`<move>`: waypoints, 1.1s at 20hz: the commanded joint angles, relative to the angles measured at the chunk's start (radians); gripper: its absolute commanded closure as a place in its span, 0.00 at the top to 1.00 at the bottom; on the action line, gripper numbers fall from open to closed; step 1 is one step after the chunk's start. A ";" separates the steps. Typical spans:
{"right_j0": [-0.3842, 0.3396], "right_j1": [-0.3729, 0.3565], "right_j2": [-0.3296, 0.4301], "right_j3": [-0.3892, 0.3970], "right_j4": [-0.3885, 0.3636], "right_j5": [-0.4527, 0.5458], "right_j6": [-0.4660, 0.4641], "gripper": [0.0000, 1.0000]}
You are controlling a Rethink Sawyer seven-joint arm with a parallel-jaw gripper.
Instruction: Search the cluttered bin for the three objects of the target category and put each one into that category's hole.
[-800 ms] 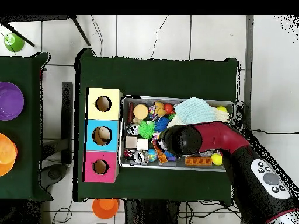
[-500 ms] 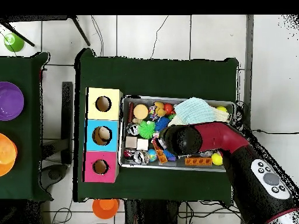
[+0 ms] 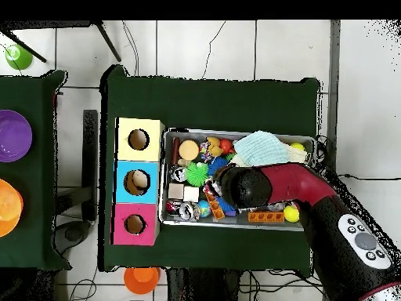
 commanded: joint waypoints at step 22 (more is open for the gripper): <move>-0.015 0.101 0.013 0.002 -0.119 -0.010 -0.128 1.00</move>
